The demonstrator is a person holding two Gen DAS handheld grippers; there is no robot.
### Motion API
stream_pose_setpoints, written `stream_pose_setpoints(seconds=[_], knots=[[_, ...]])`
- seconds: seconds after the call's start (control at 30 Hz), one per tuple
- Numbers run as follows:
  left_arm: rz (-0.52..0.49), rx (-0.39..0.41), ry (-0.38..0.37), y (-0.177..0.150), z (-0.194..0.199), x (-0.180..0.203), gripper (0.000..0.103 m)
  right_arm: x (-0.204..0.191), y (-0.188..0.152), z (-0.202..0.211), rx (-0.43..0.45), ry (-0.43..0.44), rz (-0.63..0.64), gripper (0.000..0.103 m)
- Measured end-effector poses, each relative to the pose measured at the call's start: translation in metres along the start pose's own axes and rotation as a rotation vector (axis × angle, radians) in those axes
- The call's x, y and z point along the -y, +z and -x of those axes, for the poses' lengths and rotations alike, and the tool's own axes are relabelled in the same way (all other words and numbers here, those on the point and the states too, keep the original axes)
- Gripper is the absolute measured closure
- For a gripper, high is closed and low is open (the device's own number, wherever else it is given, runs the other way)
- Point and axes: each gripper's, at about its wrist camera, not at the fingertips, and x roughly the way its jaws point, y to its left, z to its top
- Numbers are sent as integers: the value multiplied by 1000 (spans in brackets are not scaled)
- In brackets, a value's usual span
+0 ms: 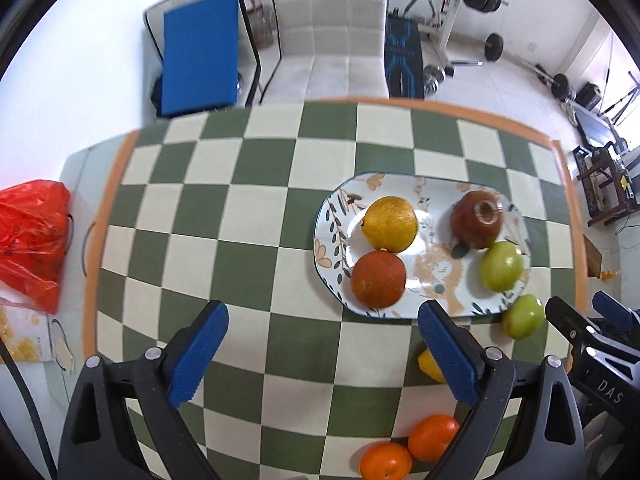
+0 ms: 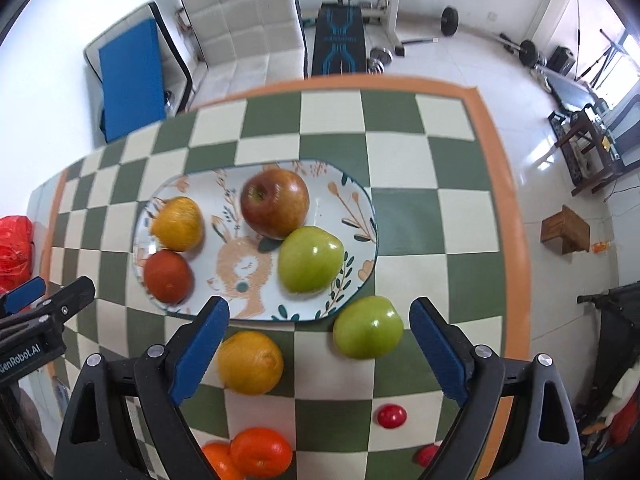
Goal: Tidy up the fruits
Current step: 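Lift both tools back from the plate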
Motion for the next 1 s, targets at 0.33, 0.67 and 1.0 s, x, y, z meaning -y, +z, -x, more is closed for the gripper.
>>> stream_pose_setpoints(seconds=[0.33, 0.67, 1.0], knots=[[-25, 118, -41, -35, 74, 4, 6, -6, -37, 87, 126, 23, 22, 9], [-48, 216, -61, -61, 126, 7, 6, -4, -68, 155, 220, 68, -11, 9], [-50, 176, -9, -72, 106, 3, 3, -5, -85, 138, 149, 117, -54, 9]])
